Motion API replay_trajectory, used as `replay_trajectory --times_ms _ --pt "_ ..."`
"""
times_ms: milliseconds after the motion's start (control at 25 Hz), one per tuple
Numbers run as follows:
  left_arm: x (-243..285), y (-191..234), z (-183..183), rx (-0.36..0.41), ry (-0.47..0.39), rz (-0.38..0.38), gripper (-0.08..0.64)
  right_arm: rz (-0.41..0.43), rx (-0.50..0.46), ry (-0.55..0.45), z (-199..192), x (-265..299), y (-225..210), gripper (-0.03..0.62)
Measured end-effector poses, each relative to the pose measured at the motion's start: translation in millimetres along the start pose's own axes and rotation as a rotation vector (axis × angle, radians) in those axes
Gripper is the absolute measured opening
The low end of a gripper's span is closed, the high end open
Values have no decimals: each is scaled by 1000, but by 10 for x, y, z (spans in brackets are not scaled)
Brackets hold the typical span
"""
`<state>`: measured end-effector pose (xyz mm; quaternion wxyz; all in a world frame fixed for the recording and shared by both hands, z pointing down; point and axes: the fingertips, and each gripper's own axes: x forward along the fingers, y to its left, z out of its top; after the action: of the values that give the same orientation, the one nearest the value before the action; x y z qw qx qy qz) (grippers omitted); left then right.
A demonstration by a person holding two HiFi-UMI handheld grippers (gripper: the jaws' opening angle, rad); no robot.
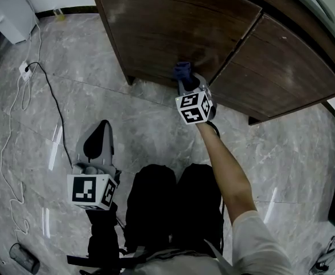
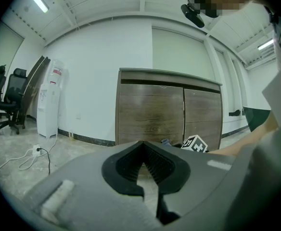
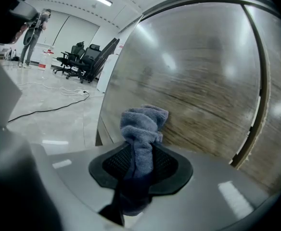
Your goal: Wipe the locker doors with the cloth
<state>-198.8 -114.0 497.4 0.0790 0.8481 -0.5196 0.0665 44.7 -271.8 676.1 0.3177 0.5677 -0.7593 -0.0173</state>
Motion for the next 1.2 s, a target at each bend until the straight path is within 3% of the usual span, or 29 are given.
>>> replay_trajectory --times_ms 240,600,1200 --pt "-27 73 20 1 -5 10 0 24 8 7 69 55 99 110" --pt "-17 102 26 -10 -15 11 0 -3 -2 -81 556 -112 -41 110" --pt "-65 164 66 -17 -25 19 0 -104 -30 -299 1946 -633 -500 110"
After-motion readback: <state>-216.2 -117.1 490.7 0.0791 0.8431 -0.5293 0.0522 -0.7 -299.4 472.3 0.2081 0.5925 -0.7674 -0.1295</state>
